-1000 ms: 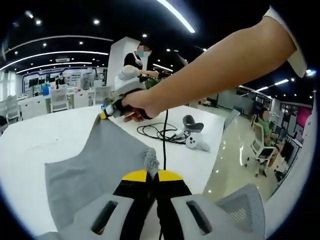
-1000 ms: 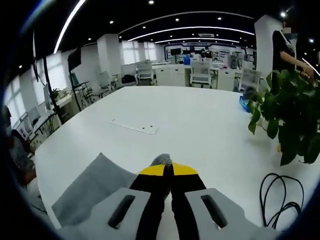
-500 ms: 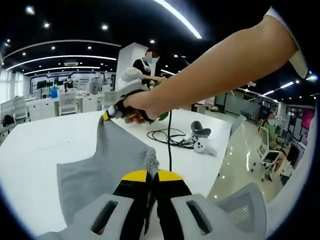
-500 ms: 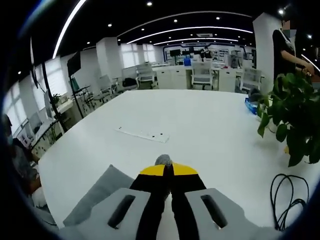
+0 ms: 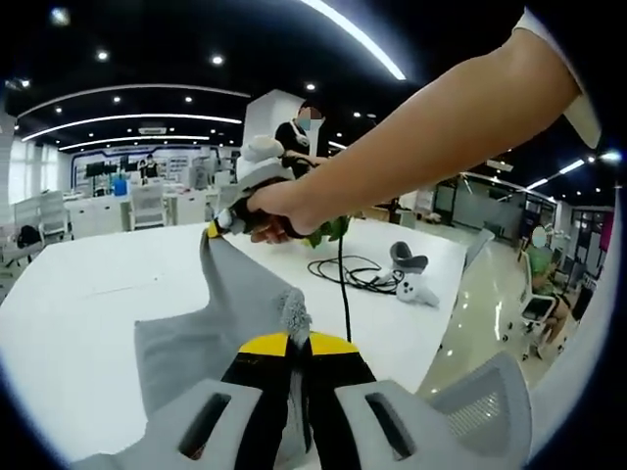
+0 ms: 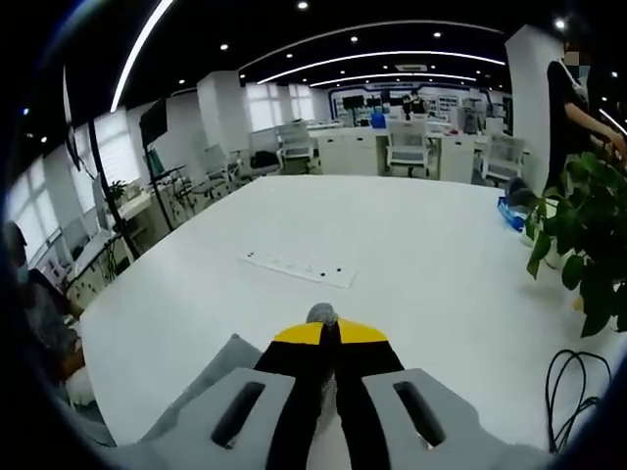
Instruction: Fold the towel on the table until its edges align and the towel forms a compact rectangular stack.
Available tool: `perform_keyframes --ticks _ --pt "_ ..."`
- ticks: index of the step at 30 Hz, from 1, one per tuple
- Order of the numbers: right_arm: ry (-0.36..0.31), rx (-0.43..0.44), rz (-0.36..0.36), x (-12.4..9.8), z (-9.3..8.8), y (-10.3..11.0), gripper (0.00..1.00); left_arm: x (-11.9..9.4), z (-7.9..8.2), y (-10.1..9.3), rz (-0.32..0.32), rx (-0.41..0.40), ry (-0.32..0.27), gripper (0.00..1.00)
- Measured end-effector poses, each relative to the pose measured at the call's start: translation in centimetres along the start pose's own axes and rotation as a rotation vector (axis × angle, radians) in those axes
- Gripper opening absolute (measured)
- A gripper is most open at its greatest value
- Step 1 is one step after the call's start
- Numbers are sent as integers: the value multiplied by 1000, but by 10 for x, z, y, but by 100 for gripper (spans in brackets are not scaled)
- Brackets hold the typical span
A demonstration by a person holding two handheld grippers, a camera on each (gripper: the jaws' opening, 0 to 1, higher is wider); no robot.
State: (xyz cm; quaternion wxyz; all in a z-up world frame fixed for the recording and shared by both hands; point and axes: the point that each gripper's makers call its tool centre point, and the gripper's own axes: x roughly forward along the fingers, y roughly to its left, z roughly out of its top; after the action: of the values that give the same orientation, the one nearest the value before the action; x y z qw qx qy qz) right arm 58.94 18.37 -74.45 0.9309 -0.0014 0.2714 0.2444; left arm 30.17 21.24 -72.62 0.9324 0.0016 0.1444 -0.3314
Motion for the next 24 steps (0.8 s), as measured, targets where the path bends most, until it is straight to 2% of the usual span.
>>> perform_keyframes --ticks 10,24 --pt "15 -19 49 17 2 29 0 -10 -6 10 39 -7 2 5" --pt "47 -52 96 38 -7 54 0 -17 -20 25 61 -13 38 5"
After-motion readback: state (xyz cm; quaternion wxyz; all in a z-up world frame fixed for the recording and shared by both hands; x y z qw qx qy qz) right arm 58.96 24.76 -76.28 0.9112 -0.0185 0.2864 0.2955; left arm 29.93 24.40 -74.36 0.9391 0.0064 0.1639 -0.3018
